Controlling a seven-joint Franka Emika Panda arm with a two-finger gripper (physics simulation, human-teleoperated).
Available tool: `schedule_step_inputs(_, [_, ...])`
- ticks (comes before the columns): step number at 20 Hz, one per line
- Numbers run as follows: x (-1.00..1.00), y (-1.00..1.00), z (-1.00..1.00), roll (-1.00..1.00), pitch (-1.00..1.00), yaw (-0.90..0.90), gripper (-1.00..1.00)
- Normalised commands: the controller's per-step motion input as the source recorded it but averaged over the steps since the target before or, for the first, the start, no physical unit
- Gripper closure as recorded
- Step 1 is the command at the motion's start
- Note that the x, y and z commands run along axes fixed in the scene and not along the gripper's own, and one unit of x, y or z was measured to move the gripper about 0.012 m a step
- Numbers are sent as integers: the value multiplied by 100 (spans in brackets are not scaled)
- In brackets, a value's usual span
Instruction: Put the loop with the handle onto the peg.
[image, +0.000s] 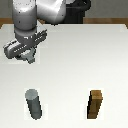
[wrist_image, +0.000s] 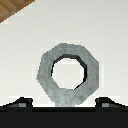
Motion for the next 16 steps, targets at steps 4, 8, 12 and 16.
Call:
schedule_step_inputs(4, [25, 0, 0, 0, 0, 0, -100])
schedule_step_inputs(8, [0, 50, 0, 0, 0, 0, -100])
schedule_step_inputs(12, [25, 25, 0, 0, 0, 0, -100])
schedule_step_inputs(16, [0, 25, 0, 0, 0, 0, -100])
